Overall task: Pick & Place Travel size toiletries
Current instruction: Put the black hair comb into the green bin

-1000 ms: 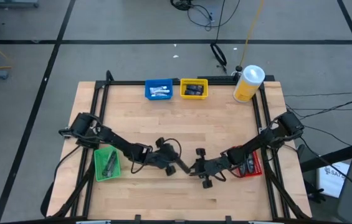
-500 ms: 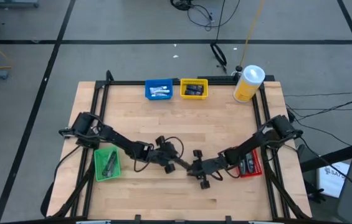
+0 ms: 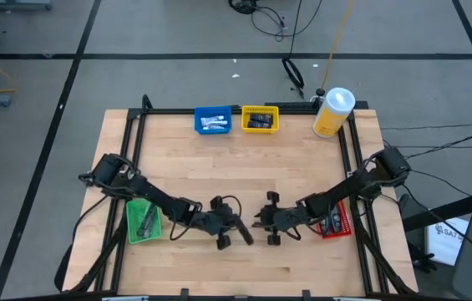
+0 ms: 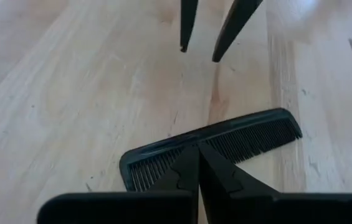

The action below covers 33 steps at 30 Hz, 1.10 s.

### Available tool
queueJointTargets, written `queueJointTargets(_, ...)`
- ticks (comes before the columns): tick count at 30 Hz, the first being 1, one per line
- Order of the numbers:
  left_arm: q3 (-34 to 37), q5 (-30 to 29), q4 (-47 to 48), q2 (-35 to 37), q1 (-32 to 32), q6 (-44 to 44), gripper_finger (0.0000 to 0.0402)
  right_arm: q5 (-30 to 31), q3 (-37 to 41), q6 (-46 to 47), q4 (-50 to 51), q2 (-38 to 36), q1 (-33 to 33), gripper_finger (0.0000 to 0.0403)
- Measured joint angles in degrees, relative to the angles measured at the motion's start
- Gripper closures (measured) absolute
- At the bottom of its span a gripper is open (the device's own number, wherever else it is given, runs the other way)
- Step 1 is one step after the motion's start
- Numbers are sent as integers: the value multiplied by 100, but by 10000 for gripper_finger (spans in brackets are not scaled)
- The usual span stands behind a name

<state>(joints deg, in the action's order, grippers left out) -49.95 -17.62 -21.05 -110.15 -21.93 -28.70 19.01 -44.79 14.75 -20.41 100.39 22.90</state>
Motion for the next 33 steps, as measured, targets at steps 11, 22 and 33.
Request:
queueJointTargets(11,-8,760,-217,-67,-76,526,400,-1549,-2,1673,-914,589,-373,197)
queueJointTargets(22,-24,926,-489,-531,156,399,400,-1909,-5,1967,-1448,883,-416,138)
queueJointTargets(33,-37,1071,-1365,-1165,290,569,400,-1928,-9,1770,-1415,895,-415,146)
